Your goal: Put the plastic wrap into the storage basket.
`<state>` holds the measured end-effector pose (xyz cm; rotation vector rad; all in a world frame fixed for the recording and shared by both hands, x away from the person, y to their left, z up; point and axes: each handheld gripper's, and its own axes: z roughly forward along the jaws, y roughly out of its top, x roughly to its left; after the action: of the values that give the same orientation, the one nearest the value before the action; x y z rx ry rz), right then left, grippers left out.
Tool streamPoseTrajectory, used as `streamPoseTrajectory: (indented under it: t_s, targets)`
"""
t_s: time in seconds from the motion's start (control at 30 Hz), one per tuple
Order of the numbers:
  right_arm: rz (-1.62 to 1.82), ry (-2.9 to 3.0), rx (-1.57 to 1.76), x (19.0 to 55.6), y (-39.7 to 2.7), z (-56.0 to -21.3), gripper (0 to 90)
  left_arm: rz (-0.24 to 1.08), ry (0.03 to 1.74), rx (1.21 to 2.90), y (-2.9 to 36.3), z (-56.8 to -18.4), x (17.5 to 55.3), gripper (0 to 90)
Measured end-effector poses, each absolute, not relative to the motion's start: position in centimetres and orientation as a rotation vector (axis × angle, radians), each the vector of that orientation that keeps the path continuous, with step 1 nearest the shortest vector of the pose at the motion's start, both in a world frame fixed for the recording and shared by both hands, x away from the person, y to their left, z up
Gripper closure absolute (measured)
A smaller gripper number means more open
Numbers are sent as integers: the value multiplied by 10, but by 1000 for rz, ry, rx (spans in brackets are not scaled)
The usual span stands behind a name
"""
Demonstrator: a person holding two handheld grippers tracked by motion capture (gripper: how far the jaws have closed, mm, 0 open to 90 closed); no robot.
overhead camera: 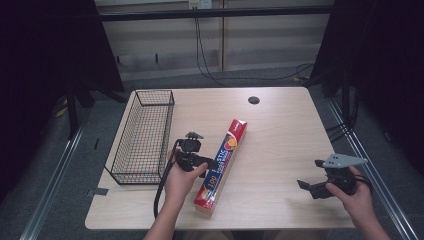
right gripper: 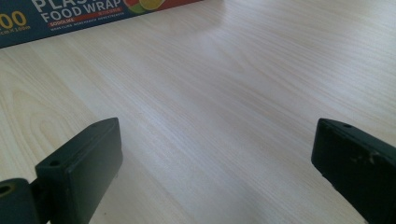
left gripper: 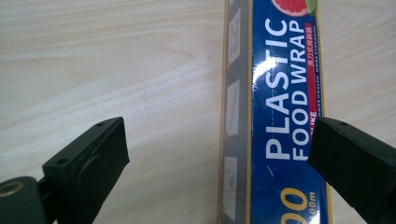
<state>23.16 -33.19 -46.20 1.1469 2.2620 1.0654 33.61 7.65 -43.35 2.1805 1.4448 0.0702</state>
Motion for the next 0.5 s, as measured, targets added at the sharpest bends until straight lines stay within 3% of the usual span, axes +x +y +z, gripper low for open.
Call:
streamPoseTrajectory:
  t_s: [0.4,0.5]
  targets:
    - [1072,2245,1161,232,-333,-461,19,117,1408,2183,76,-430,339,37]
    - [1078,2234,1179,231,-335,-461,19,79,1402,2164,76,-429,341,36]
